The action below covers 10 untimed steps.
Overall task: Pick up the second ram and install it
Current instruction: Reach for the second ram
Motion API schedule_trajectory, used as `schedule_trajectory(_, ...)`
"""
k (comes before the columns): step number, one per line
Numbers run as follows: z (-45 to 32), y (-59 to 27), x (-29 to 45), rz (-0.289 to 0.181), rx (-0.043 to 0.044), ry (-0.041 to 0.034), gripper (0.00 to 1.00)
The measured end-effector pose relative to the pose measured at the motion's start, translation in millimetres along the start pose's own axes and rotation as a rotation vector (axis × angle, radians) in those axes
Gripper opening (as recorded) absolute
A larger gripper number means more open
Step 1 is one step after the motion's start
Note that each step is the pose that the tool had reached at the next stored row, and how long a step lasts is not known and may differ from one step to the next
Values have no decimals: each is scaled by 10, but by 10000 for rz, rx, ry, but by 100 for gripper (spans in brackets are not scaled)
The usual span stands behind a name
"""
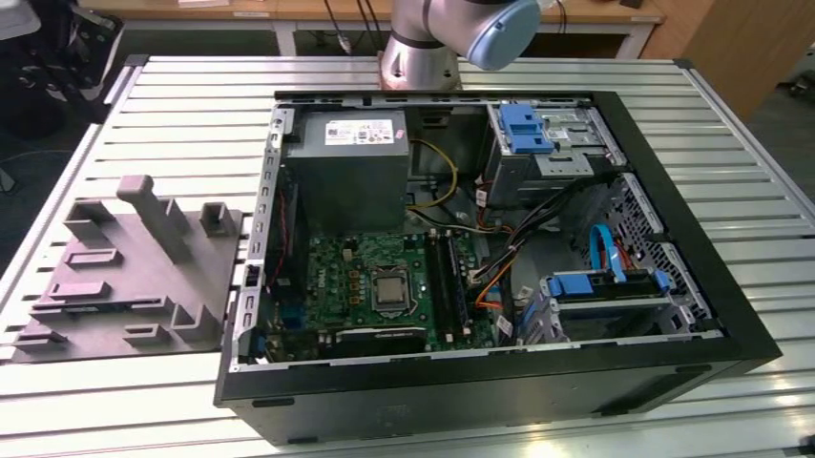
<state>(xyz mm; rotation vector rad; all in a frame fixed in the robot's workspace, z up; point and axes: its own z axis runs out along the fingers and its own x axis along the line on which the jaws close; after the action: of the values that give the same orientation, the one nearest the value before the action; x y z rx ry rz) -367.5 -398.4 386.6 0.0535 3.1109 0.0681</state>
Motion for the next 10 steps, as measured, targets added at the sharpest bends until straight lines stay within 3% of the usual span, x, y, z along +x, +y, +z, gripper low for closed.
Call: schedule_trajectory(10,53,-101,145,-1,0,7,10)
